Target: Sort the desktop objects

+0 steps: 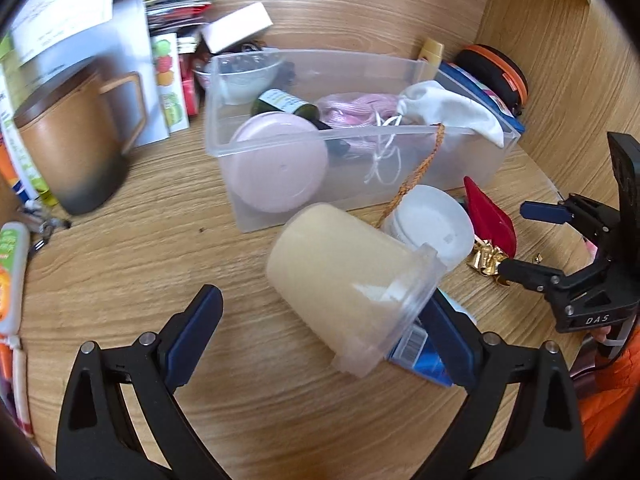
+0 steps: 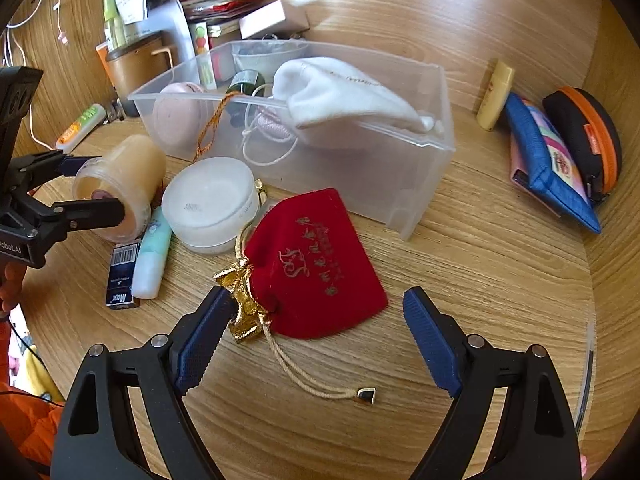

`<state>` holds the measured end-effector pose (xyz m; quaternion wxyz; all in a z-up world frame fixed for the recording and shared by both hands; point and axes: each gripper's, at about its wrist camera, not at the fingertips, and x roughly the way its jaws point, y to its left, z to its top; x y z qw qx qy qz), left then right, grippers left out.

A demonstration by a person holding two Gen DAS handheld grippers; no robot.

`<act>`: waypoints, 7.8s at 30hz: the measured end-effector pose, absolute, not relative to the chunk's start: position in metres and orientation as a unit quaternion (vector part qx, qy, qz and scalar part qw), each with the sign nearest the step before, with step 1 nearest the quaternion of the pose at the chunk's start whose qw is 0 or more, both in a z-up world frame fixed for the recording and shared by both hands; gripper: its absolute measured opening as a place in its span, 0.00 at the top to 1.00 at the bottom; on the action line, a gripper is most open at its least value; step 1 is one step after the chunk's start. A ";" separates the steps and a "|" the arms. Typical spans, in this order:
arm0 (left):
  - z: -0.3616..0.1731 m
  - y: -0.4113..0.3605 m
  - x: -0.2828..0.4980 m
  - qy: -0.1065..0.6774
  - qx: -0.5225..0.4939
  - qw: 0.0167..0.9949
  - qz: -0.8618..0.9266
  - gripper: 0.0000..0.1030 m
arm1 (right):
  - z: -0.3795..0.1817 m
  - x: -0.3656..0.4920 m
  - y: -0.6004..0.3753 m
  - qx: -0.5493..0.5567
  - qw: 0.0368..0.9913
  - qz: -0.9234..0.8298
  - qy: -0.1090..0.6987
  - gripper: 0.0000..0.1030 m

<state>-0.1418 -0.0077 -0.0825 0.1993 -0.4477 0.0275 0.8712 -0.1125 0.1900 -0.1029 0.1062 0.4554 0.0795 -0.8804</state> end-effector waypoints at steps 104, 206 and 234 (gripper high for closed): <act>0.012 0.029 -0.245 -0.020 -0.346 0.175 0.921 0.37 | -0.010 -0.237 0.207 0.324 0.160 -0.930 0.068 0.76; -0.063 0.009 -0.123 0.048 -0.422 0.128 0.896 0.04 | -0.080 -0.121 0.216 0.410 0.098 -0.905 0.058 0.14; -0.099 0.036 -0.087 0.092 -0.437 0.188 0.874 0.07 | -0.115 -0.123 0.207 0.445 0.121 -0.886 0.053 0.41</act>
